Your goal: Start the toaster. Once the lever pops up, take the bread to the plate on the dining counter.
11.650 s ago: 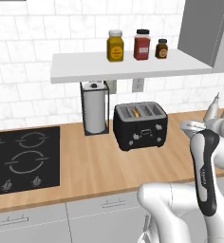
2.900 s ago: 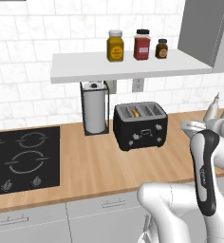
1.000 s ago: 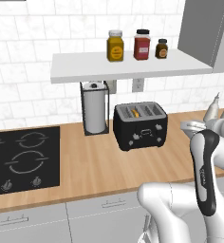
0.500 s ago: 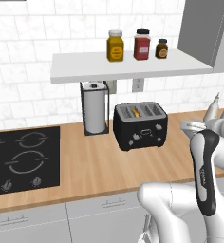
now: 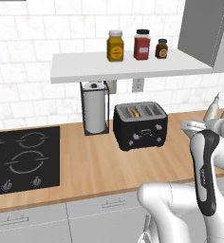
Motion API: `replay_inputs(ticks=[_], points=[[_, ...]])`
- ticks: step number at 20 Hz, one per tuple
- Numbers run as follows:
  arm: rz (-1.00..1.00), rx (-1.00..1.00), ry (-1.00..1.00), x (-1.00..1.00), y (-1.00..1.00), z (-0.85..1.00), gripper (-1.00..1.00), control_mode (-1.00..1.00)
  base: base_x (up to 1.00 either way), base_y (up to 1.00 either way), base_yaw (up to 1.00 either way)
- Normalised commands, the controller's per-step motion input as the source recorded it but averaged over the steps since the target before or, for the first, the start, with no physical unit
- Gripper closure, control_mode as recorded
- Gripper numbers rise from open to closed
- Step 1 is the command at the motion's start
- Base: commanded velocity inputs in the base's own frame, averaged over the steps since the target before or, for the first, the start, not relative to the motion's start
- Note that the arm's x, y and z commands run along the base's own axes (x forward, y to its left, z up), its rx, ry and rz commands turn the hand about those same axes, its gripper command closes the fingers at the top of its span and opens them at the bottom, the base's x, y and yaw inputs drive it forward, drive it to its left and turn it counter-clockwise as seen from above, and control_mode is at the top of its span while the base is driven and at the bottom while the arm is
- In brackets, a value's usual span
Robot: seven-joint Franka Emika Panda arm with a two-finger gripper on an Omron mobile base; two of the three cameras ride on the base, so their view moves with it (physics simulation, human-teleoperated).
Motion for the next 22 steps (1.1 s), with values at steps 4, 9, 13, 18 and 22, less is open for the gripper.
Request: replay_inputs(ticks=[4,9,13,18,22], points=[[0.00,0.00,0.00,0.00,0.00,0.00,-1.00,-1.00,0.00,0.00,0.00],[0.00,0.00,0.00,0.00,0.00,0.00,-1.00,-1.00,0.00,0.00,0.00],[0.00,0.00,0.00,0.00,0.00,0.00,-1.00,-1.00,0.00,0.00,0.00],[0.00,0.00,0.00,0.00,0.00,0.00,-1.00,-1.00,0.00,0.00,0.00],[0.00,0.00,0.00,0.00,0.00,0.00,-1.00,-1.00,0.00,0.00,0.00]])
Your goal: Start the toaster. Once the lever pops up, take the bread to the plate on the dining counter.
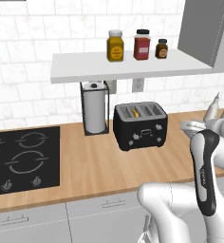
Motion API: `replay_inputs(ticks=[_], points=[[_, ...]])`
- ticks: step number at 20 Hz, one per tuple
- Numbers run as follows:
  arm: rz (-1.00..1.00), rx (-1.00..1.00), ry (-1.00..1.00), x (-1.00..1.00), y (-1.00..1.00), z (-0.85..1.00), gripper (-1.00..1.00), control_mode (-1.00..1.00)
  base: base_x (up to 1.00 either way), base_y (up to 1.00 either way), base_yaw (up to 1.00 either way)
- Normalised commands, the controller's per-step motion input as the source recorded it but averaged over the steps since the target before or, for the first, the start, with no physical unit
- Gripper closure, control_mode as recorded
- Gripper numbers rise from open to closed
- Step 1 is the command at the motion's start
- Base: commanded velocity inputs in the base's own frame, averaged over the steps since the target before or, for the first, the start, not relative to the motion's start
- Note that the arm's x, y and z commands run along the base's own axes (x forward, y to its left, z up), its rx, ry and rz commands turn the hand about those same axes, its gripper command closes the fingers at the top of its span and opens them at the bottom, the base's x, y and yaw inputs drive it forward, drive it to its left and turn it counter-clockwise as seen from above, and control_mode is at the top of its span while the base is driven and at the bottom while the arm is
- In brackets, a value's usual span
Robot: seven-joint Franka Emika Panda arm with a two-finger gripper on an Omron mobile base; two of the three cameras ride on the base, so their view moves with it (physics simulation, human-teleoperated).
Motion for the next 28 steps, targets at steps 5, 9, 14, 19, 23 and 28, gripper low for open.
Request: replay_inputs(ticks=[5,9,14,19,23,28], points=[[0.00,0.00,0.00,0.00,0.00,0.00,-1.00,-1.00,0.00,0.00,0.00],[0.00,0.00,0.00,0.00,0.00,0.00,-1.00,-1.00,0.00,0.00,0.00],[0.00,0.00,0.00,0.00,0.00,0.00,-1.00,-1.00,0.00,0.00,0.00],[0.00,0.00,0.00,0.00,0.00,0.00,-1.00,-1.00,0.00,0.00,0.00],[0.00,0.00,0.00,0.00,0.00,0.00,-1.00,-1.00,0.00,0.00,0.00],[0.00,0.00,0.00,0.00,0.00,0.00,-1.00,-1.00,0.00,0.00,0.00]])
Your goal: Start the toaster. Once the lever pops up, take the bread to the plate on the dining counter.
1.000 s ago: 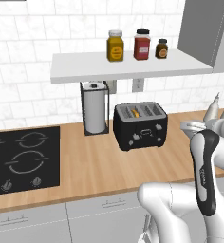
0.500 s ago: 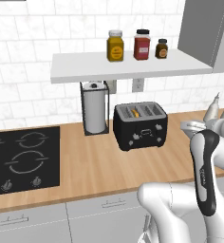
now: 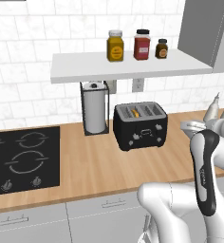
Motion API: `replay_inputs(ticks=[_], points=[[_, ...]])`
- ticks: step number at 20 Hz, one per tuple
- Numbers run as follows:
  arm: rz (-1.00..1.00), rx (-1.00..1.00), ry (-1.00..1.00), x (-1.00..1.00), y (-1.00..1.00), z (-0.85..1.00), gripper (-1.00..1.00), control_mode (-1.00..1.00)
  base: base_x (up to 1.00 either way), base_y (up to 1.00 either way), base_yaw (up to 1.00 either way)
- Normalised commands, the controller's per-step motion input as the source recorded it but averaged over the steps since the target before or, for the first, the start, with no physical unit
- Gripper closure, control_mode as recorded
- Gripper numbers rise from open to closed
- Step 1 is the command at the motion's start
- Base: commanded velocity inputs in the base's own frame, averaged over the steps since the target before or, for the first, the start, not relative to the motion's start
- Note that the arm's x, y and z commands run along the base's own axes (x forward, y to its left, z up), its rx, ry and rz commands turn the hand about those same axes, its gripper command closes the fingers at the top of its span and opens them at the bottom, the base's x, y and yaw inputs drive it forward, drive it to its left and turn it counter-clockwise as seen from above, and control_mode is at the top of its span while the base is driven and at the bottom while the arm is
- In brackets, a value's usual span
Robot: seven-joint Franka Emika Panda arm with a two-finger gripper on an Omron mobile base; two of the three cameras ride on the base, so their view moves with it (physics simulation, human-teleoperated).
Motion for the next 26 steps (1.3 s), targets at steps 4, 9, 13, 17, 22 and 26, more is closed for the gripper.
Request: replay_inputs(ticks=[4,9,13,17,22,26], points=[[0.00,0.00,0.00,0.00,0.00,0.00,-1.00,-1.00,0.00,0.00,0.00],[0.00,0.00,0.00,0.00,0.00,0.00,-1.00,-1.00,0.00,0.00,0.00],[0.00,0.00,0.00,0.00,0.00,0.00,-1.00,-1.00,0.00,0.00,0.00],[0.00,0.00,0.00,0.00,0.00,0.00,-1.00,-1.00,0.00,0.00,0.00],[0.00,0.00,0.00,0.00,0.00,0.00,-1.00,-1.00,0.00,0.00,0.00],[0.00,0.00,0.00,0.00,0.00,0.00,-1.00,-1.00,0.00,0.00,0.00]])
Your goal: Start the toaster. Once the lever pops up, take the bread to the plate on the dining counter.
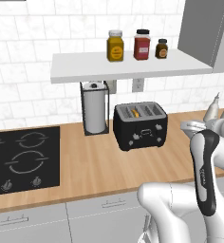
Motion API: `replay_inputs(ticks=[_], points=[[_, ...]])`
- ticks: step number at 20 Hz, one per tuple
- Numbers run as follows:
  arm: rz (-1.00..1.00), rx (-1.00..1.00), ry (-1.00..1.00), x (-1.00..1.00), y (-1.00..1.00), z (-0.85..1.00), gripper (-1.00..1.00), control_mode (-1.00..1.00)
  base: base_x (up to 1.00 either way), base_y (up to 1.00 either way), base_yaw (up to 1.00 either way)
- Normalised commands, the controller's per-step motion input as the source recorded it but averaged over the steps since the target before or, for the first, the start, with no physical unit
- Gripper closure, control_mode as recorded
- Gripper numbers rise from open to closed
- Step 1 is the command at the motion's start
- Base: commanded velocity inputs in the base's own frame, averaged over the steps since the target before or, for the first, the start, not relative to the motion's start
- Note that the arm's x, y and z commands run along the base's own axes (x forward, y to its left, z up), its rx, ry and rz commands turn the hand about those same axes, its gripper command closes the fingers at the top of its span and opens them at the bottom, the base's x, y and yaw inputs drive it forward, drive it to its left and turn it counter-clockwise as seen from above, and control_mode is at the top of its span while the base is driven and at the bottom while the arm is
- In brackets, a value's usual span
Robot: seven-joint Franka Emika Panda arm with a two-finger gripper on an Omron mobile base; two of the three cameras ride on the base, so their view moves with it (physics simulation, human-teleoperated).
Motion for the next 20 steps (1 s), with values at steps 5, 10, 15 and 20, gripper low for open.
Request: replay_inputs(ticks=[5,10,15,20], points=[[0.00,0.00,0.00,0.00,0.00,0.00,-1.00,-1.00,0.00,0.00,0.00],[0.00,0.00,0.00,0.00,0.00,0.00,-1.00,-1.00,0.00,0.00,0.00],[0.00,0.00,0.00,0.00,0.00,0.00,-1.00,-1.00,0.00,0.00,0.00],[0.00,0.00,0.00,0.00,0.00,0.00,-1.00,-1.00,0.00,0.00,0.00]])
